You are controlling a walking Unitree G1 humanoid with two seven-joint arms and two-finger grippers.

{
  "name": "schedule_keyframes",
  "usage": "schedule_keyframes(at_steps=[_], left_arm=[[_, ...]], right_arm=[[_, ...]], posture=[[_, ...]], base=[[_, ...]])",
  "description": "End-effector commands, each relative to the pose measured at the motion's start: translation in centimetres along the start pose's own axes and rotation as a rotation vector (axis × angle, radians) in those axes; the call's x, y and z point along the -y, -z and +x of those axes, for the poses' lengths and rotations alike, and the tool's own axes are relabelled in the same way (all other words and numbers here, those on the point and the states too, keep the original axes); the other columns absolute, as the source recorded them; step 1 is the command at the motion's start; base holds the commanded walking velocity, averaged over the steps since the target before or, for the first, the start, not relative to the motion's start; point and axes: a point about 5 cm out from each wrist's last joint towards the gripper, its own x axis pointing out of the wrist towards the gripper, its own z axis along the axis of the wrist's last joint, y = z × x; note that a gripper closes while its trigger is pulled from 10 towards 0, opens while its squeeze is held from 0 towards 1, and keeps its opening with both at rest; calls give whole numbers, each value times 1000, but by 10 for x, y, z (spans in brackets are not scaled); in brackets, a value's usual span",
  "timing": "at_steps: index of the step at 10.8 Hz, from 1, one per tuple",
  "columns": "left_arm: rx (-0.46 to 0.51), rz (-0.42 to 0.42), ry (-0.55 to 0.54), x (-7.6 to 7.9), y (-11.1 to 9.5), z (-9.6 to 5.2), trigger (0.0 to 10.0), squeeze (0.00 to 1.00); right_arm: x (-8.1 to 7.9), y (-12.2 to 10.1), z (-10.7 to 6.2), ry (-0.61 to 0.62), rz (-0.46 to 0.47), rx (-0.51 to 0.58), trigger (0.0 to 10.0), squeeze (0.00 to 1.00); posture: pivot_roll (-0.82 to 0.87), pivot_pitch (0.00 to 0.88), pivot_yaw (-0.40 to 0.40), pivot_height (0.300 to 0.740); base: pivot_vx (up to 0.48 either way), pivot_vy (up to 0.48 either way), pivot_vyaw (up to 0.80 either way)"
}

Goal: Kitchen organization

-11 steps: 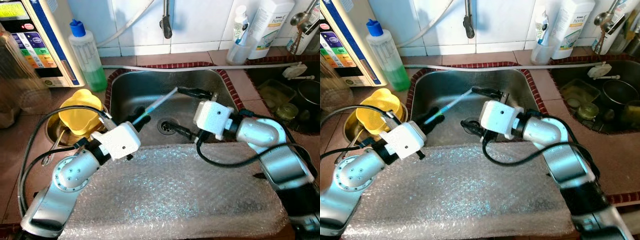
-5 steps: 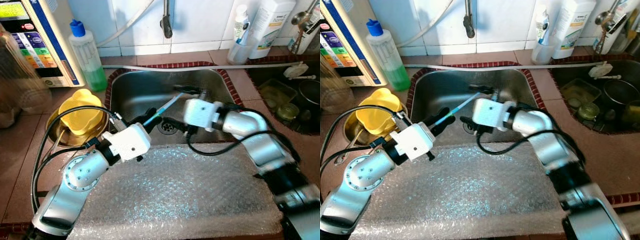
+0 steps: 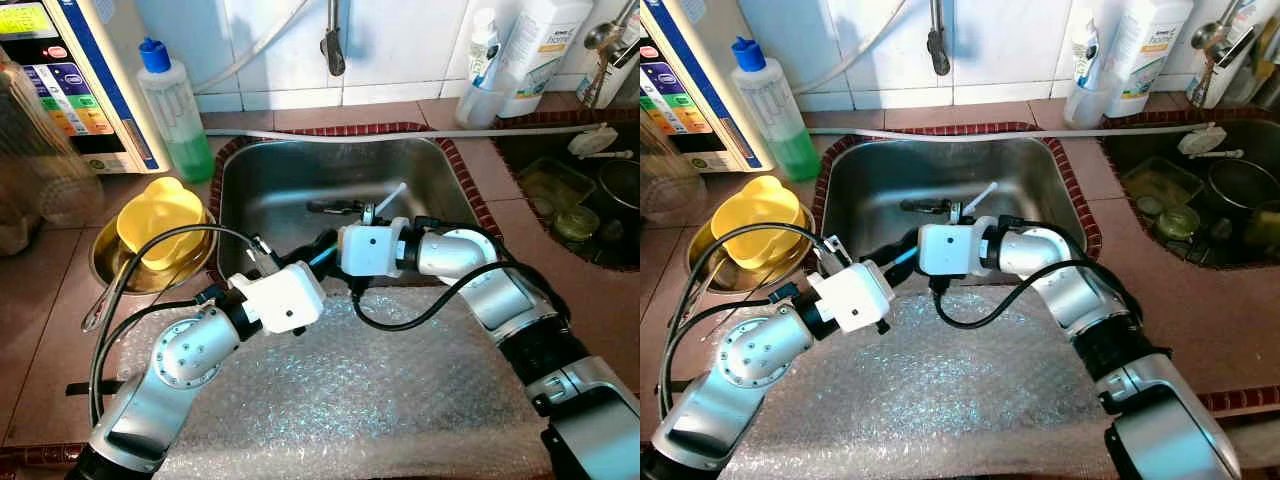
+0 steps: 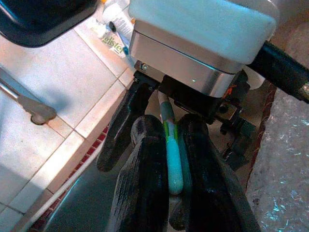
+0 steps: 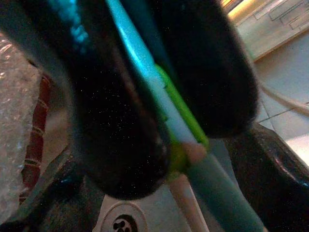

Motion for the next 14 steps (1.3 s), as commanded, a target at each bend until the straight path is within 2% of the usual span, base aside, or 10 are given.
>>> schedule_keyframes(at_steps=[1,2,3,4,5,6,7,11,13,14], left_arm=[[-17,21,-14,-2,3,1,0,0],[-44,43,-26,-4,8,0,1255,0],[-52,51,-34,-7,11,0,1451,0],[-61,61,-48,-8,13,0,2510,0],[-66,70,-58,-10,14,0,8824,0],[-62,85,-87,-12,14,1,10000,0],[-33,60,-135,-17,10,0,10000,1000],[6,30,-158,-18,6,1,10000,1000],[5,66,-151,-19,6,0,10000,1000],[-2,72,-151,-25,9,-2,10000,1000]], right_arm=[[-10,-2,1,-99,-56,3,0,0],[-9,-2,-1,-99,-72,-7,0,0],[-7,-2,-2,-92,-72,-13,0,0],[-7,-2,-4,-86,-67,-16,0,0],[-7,-1,-5,-80,-65,-21,0,0],[-8,1,-5,-74,-66,-28,0,0],[-7,4,-5,-54,-66,-47,0,0],[-3,20,-13,15,-59,-118,0,0],[-6,24,-15,19,-60,-134,0,0],[-11,33,-19,16,-57,-169,0,0]], posture=[[-82,169,57,740],[-88,162,60,740],[-88,162,60,740],[-93,157,64,740],[-96,155,66,740],[-97,154,67,740],[-96,156,65,740],[-96,160,59,740],[-96,159,60,740],[-95,158,60,740]], base=[[0,0,0],[0,0,0],[0,0,0],[0,0,0],[0,0,0],[0,0,0],[0,0,0],[0,0,0],[0,0,0],[0,0,0]])
